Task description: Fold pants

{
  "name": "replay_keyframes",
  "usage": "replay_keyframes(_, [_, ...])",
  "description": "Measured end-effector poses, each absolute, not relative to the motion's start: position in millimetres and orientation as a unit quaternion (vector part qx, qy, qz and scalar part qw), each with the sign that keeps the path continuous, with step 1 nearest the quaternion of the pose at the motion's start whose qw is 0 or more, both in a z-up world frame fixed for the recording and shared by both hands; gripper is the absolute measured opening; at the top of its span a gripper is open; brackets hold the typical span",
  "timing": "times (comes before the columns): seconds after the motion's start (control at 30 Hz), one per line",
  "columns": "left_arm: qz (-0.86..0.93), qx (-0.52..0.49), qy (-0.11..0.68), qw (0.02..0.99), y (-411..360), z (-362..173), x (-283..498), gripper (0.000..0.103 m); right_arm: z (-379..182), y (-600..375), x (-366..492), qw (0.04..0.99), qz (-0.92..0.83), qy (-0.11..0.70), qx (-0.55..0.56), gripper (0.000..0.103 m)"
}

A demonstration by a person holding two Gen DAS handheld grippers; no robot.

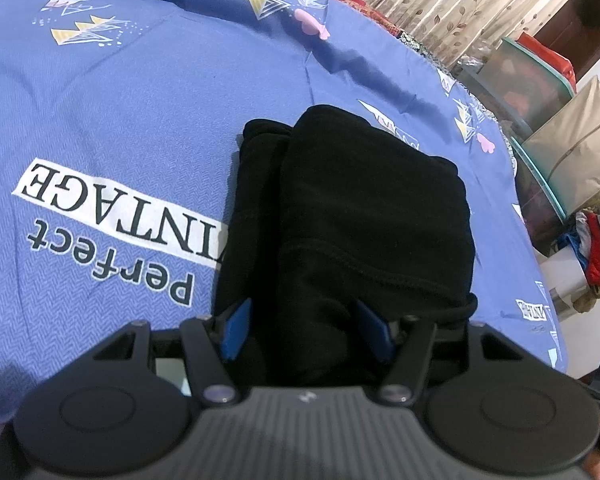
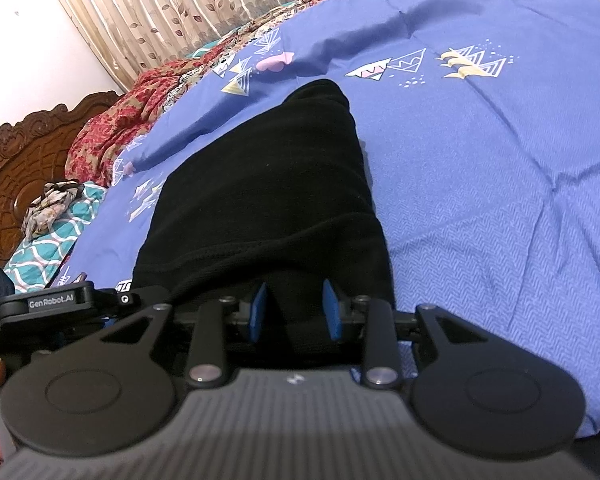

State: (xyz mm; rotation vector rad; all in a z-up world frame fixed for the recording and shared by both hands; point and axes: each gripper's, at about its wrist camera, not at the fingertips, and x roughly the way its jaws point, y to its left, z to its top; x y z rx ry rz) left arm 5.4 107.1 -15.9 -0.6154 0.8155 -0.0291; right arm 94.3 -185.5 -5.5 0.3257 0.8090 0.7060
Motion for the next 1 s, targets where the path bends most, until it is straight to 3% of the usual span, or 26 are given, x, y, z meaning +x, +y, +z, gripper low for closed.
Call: replay_keyframes(1.0, [-0.02,-0.299,0.387,0.872,110.1,-17.1,3.1,0.059,-3.4,-180.9,92.8,0.849,0.33,0.386,0.147,0.034])
